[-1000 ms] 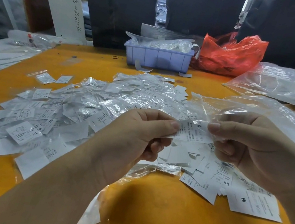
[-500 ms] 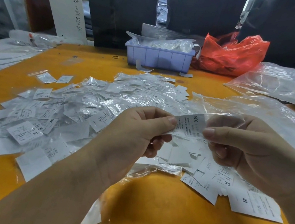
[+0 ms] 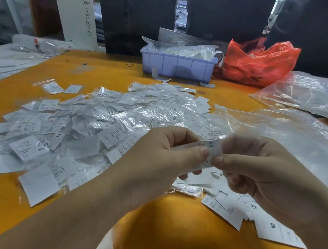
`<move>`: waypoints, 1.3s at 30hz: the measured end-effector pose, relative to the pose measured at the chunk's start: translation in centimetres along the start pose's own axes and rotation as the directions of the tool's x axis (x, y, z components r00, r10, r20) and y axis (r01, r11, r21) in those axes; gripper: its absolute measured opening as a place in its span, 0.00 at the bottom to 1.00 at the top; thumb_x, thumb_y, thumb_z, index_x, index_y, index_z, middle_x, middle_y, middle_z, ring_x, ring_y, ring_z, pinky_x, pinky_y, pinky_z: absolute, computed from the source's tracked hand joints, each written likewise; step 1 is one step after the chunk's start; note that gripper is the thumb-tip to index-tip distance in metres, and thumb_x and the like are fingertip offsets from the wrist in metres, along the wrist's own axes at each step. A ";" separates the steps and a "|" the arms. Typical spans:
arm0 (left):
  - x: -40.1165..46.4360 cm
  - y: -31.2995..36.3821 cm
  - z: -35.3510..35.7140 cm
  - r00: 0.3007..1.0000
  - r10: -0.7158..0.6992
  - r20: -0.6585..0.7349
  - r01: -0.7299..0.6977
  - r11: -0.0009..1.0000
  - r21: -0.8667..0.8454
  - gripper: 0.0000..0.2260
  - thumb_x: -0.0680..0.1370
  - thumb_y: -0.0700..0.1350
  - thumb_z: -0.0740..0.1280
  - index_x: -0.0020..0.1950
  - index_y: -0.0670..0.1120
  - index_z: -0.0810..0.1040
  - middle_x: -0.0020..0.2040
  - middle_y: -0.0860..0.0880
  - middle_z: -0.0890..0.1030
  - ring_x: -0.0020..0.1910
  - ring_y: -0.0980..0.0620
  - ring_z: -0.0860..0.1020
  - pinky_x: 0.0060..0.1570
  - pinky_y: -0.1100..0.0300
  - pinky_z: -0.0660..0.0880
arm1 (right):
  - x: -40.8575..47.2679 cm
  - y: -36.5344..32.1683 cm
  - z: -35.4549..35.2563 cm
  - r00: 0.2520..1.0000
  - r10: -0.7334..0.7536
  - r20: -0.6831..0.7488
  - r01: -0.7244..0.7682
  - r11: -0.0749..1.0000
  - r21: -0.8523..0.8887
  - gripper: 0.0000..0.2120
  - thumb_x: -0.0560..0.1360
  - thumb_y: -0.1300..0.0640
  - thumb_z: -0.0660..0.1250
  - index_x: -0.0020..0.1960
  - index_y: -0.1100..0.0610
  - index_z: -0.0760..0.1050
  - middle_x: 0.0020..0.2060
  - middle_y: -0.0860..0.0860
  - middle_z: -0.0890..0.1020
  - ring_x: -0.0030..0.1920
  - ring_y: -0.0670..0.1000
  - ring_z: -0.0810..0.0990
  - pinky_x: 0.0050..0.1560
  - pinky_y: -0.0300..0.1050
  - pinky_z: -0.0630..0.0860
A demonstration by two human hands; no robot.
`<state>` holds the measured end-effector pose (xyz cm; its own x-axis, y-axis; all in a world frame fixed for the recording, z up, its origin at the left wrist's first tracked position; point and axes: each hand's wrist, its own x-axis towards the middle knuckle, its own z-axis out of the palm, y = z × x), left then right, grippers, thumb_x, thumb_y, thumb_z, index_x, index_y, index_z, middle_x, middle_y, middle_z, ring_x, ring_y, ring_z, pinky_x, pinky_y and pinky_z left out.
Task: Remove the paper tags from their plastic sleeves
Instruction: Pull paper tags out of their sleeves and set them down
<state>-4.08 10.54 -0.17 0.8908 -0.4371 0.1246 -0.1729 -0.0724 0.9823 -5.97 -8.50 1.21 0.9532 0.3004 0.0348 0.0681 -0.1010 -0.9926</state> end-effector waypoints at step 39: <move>0.0 0.0 0.1 0.996 0.049 -0.078 -0.051 0.998 -0.024 0.05 0.78 0.45 0.68 0.44 0.48 0.82 0.31 0.56 0.80 0.29 0.62 0.75 0.28 0.71 0.69 | 0.1 0.5 0.5 0.998 -0.010 -0.067 0.011 1.000 0.005 0.08 0.64 0.52 0.77 0.34 0.56 0.81 0.26 0.50 0.72 0.27 0.47 0.69 0.27 0.38 0.68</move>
<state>-4.11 10.40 -0.20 0.9113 -0.3687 0.1835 -0.2085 -0.0287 0.9776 -5.99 -8.01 0.61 0.9701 0.2370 0.0528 0.0768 -0.0929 -0.9927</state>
